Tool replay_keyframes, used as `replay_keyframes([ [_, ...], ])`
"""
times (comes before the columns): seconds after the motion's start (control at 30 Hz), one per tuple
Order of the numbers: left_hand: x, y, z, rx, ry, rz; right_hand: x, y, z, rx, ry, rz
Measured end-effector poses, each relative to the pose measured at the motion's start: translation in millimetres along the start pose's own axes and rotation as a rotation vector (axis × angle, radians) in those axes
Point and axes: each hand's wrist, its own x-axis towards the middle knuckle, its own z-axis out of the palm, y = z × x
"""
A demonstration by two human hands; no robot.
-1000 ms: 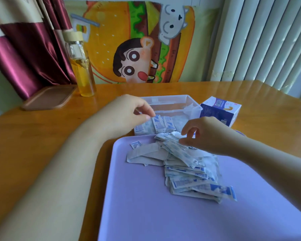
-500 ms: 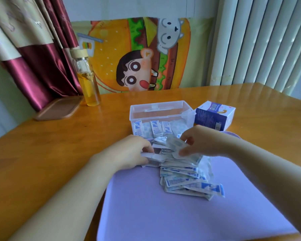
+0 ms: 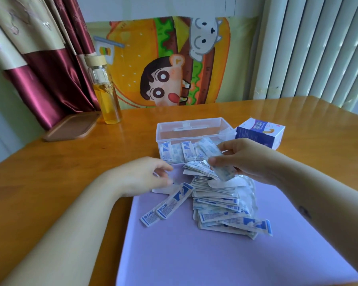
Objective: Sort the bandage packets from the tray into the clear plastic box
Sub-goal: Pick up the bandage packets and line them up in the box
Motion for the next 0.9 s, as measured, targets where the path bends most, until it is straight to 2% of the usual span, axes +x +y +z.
replay_keyframes([
  [0.03,-1.4,2.7,-2.2,-0.073,0.035,0.031,-1.2,-3.5,2.9,0.006,-0.016,-0.024],
  [0.13,-2.2,19.3,4.2,-0.56,-0.021,0.111,-1.8,-18.1,18.0,-0.004,-0.049,-0.129],
  [0.27,12.9,35.4,21.4,-1.155,0.041,0.116,2.5,-37.7,30.5,-0.103,0.055,-0.303],
  [0.37,19.6,29.6,12.7,-1.469,0.131,0.122,4.0,-39.0,13.3,-0.151,0.095,-0.275],
  [0.43,20.2,20.7,7.7,-1.626,0.155,0.137,7.1,-26.9,0.0,-0.365,0.121,-0.224],
  [0.53,18.8,17.6,6.6,-1.786,0.185,0.107,12.0,-6.9,-2.0,-0.751,0.074,-0.192],
  [0.63,19.0,14.1,8.1,-1.84,0.214,0.052,19.6,3.2,10.9,-0.969,-0.002,-0.172],
  [0.73,18.9,6.4,10.2,-1.818,0.189,0.013,27.2,4.8,21.2,-1.025,-0.026,-0.124],
  [0.9,18.6,3.7,10.8,-1.825,0.212,0.004,30.6,6.7,20.4,-0.939,0.015,-0.096],
])
